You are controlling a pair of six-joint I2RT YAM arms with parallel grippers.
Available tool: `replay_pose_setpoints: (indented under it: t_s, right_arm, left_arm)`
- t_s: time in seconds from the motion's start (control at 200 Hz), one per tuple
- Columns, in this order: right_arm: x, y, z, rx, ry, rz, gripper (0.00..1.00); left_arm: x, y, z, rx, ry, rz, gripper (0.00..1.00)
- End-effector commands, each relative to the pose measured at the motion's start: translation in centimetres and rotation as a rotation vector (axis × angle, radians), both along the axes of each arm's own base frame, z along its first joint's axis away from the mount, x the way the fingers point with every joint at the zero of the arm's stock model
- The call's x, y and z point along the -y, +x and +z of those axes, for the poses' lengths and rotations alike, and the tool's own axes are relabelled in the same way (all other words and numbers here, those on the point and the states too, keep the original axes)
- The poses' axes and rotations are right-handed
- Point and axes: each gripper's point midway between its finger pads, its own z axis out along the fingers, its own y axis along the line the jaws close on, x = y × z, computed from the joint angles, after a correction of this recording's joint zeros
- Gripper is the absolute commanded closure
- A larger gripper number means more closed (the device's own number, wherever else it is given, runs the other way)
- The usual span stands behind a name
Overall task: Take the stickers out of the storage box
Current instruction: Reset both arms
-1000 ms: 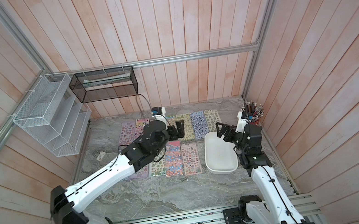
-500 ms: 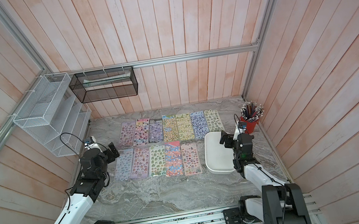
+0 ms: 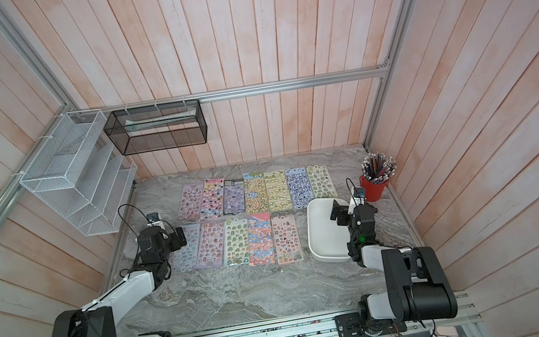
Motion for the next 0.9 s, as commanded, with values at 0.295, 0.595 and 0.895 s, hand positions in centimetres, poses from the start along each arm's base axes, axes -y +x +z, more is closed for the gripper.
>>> replay_pose_setpoints:
  t_s: [0.295,0.595,0.895]
  right_arm:
    - [0.4,-2.4,2.7,0.223,-0.085,-0.016,0.02]
    - [0.0,-2.5,2.0,0.233,-0.089,0.010,0.02]
    - [-0.3,0.2,0.3,0.119,-0.088,0.044,0.02]
  left_arm:
    - [1.2,2.9,2.2,0.274,0.007,-0.104,0.00]
    - [0.5,-0.5,2.8,0.430,0.005,-0.059,0.00]
    - [0.3,0.6,2.3,0.382,-0.036,-0.090,0.00]
